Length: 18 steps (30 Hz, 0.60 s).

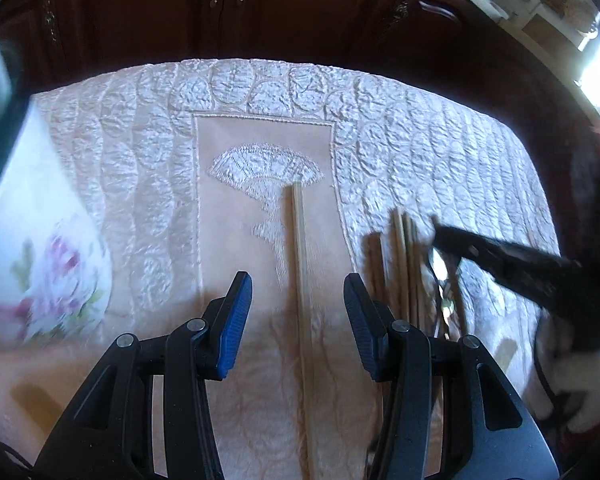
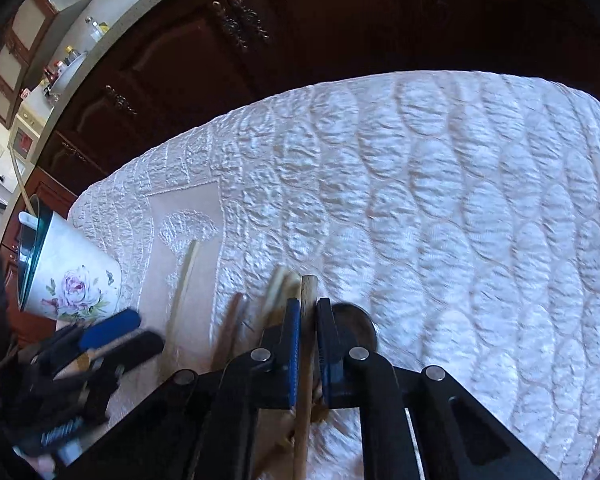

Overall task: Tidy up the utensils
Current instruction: 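Close the left tool on another wooden chopstick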

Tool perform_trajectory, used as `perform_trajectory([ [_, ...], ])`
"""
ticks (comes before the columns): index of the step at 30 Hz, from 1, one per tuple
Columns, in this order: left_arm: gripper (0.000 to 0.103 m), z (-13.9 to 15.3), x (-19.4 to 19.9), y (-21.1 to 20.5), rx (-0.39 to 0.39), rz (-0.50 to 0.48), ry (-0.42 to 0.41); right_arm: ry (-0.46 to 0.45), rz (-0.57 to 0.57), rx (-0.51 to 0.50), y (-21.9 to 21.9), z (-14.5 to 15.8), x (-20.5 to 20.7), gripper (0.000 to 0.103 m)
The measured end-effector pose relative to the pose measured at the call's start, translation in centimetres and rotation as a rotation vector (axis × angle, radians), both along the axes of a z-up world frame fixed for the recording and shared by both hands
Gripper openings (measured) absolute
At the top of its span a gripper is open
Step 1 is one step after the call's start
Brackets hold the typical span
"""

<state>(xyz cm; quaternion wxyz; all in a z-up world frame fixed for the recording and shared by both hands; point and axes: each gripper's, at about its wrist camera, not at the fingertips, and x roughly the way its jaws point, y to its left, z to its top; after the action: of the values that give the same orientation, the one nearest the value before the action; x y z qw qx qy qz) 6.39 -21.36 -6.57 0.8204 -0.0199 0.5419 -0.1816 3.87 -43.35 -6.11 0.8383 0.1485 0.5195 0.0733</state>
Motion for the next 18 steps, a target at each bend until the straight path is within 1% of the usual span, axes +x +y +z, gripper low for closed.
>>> perform_trajectory([
  [5, 0.047, -1.0, 2.1, -1.1, 0.039, 0.032, -0.001, 0.005, -0.020, 0.002, -1.2, 0.0, -0.5, 0.007],
  [8, 0.047, -1.5, 3.0, -1.9, 0.068, 0.038, -0.019, 0.004, -0.018, -0.018, -1.4, 0.1, -0.4, 0.007],
  [12, 0.046, -1.8, 4.0, -2.6, 0.090, 0.042, -0.027, 0.013, -0.023, -0.052, -2.9, 0.3, -0.4, 0.007],
  [16, 0.042, -1.9, 5.0, -3.3, 0.097, 0.036, -0.029, 0.043, -0.018, -0.077, -3.4, 0.1, 0.5, 0.008],
  [18, 0.037, -1.9, 5.5, -3.5, 0.098, 0.033, -0.030, 0.054, -0.015, -0.098, -3.5, 0.0, 1.1, 0.008],
])
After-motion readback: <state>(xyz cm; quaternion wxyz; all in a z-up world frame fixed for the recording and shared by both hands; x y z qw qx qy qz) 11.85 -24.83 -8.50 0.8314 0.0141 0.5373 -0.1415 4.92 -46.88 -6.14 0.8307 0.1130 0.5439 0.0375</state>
